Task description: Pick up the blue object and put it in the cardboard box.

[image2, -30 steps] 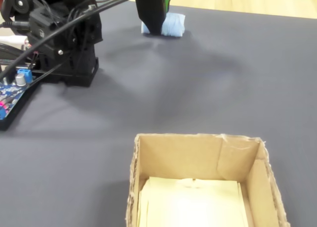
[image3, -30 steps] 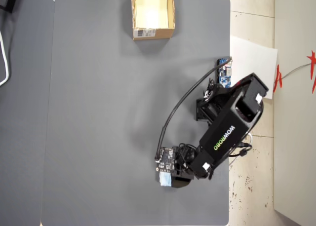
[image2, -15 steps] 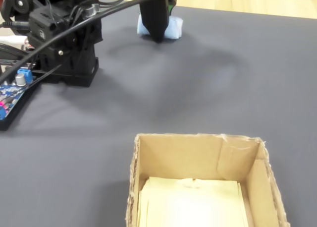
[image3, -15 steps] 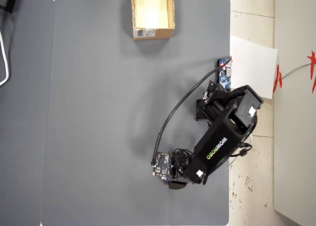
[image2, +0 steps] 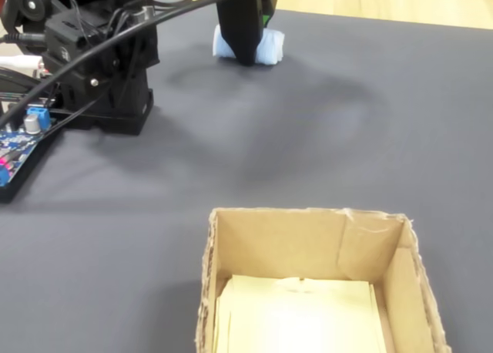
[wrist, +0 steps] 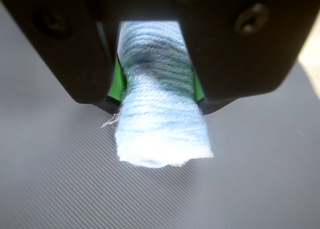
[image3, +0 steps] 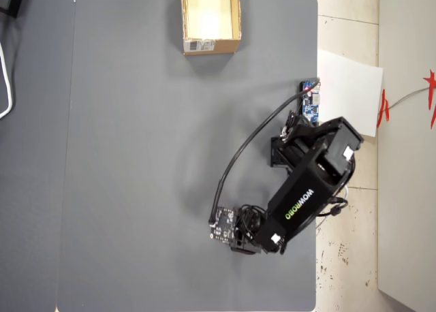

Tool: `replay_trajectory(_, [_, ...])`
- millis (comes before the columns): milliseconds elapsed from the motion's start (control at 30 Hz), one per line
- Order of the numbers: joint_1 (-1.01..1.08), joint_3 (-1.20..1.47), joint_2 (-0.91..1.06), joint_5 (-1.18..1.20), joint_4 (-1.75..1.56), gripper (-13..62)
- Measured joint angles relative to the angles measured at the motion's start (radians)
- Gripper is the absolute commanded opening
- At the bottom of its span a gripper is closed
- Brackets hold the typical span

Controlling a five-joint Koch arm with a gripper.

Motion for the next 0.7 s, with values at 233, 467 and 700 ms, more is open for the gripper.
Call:
replay_trajectory(233, [0.129, 0.04, 0.138, -0.11, -0.167, 5.0])
replay_trajectory(467, [0.275, 0.152, 0.304, -0.158, -0.241, 4.9])
replay_trajectory(700, [0.497, 0.256, 0.453, -0.268, -0.39, 5.0])
